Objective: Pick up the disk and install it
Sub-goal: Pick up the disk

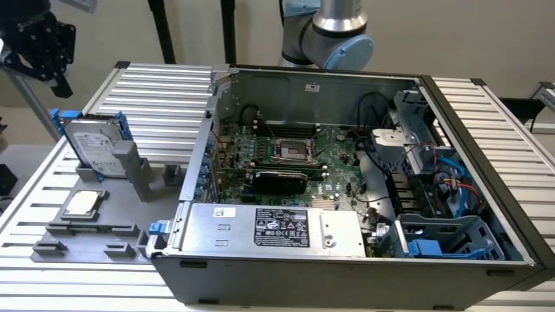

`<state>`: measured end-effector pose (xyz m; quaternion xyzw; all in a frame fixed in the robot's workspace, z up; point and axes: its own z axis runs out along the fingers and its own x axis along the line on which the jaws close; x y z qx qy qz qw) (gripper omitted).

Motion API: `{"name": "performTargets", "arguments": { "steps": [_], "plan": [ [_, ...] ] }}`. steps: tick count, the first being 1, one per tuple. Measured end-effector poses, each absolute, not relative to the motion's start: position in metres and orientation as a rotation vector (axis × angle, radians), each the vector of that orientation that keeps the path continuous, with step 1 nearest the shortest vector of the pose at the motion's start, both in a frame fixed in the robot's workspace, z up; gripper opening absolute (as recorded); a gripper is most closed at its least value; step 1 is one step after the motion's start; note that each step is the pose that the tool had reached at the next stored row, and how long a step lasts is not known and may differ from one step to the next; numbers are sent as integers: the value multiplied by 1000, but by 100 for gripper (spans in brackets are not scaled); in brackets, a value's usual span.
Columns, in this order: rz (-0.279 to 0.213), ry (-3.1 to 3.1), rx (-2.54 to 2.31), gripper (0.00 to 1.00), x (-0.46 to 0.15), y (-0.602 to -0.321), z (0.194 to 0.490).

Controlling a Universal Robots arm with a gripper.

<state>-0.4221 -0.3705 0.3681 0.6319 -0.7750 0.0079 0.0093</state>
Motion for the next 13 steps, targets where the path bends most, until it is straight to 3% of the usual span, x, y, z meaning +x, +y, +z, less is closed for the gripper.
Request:
{"name": "performTargets", "arguments": {
  "steps": [13],
  "plan": [
    [20, -2221, 2203, 11, -424, -370, 366]
  ]
}}
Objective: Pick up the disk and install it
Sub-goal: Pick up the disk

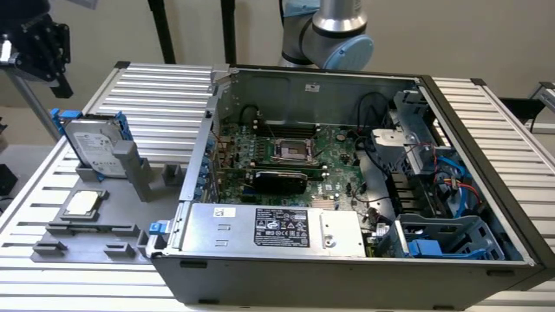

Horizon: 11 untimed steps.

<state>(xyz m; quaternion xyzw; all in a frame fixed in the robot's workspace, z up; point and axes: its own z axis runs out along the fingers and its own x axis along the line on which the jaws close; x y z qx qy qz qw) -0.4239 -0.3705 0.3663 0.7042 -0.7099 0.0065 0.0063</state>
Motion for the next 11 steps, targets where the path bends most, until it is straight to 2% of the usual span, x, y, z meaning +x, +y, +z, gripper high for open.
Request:
{"name": "performTargets", "arguments": {
  "steps": [11],
  "plan": [
    [19, -2216, 2210, 11, -440, -372, 365]
  ]
}}
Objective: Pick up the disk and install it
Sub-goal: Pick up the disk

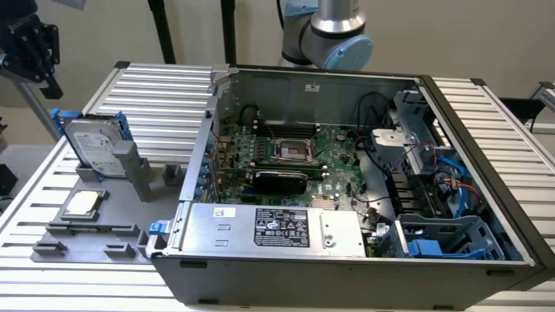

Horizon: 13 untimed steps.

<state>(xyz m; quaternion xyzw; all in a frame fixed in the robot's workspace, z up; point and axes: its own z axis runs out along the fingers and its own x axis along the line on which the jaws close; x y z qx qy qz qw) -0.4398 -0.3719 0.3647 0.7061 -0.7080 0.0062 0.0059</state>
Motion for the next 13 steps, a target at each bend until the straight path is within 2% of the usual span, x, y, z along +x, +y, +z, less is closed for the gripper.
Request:
{"name": "performTargets", "arguments": {
  "steps": [13],
  "plan": [
    [15, -2250, 2175, 11, -434, -378, 360]
  ]
}}
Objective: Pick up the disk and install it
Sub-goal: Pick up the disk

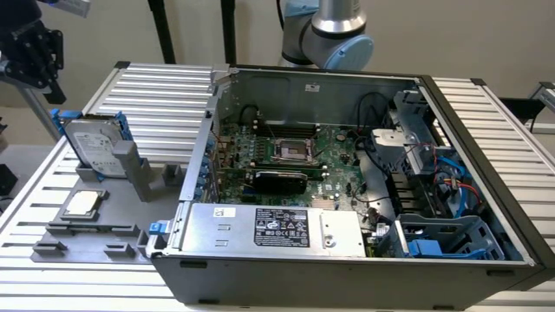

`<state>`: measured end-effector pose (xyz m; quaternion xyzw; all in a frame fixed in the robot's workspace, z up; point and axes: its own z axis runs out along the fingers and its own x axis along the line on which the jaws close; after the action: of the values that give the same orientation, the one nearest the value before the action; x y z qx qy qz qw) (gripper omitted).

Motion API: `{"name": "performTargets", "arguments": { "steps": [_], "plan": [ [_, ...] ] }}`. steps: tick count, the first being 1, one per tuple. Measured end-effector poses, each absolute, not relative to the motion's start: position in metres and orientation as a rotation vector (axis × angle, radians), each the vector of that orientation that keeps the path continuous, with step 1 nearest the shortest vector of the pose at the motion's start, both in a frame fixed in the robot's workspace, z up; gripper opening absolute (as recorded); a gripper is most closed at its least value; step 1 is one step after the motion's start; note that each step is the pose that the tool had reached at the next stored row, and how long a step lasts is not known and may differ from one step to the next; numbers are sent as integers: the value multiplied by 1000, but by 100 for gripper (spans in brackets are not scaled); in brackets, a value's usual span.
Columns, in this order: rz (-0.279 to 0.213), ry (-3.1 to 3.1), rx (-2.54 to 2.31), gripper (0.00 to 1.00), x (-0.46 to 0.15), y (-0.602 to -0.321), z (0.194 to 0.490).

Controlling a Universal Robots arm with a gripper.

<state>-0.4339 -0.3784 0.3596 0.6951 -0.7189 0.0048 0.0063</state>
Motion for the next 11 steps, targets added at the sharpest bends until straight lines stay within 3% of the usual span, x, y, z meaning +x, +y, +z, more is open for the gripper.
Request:
{"name": "performTargets", "arguments": {
  "steps": [5, 11],
  "plan": [
    [14, -2253, 2171, 12, -433, -379, 359],
    [14, -2253, 2172, 36, -433, -379, 359]
  ]
}}
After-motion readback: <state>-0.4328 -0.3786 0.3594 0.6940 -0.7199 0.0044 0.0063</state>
